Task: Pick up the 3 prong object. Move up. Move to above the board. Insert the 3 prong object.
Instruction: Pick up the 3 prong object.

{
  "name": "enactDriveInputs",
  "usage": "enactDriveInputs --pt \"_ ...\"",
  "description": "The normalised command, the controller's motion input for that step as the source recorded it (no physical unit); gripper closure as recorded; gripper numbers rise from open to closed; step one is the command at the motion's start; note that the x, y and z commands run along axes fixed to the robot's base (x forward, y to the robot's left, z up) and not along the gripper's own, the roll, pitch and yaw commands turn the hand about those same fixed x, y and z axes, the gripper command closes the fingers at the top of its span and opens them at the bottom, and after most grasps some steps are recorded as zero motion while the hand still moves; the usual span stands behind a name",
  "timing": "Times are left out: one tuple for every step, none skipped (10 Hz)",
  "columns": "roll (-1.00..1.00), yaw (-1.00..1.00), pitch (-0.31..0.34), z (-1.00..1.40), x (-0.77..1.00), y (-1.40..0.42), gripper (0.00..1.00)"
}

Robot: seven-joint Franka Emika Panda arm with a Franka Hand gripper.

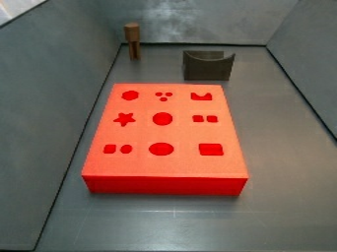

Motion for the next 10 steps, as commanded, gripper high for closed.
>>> enactDriveInputs --pt "0.07 -0.39 0.0 -0.01 -0.4 0.0 0.0" --pt "0.0 -0.59 -0.024 -0.07 -0.64 0.21 0.0" --pt "0.0 -0.58 -0.057 -0.07 -0.69 0.2 0.0" --pt "0.0 -0.49 -0.066 -0.06 -0.74 0.29 0.0" --pt "0.0 -0.39 -0.07 -0.13 -0.72 0.41 0.0" --pt "0.0 -0.37 -0.104 -0.44 -0.24 0.55 0.0" --pt "0.01 -0.36 -0.091 -0.63 -0.03 0.51 0.0" --pt "0.14 -0.34 -0.056 -0.89 0.0 0.32 0.0" --pt "0.17 -0.32 -0.063 -0.86 0.0 0.21 0.0" --pt "0.22 -0.28 -0.05 -0.82 -0.11 0.08 0.0"
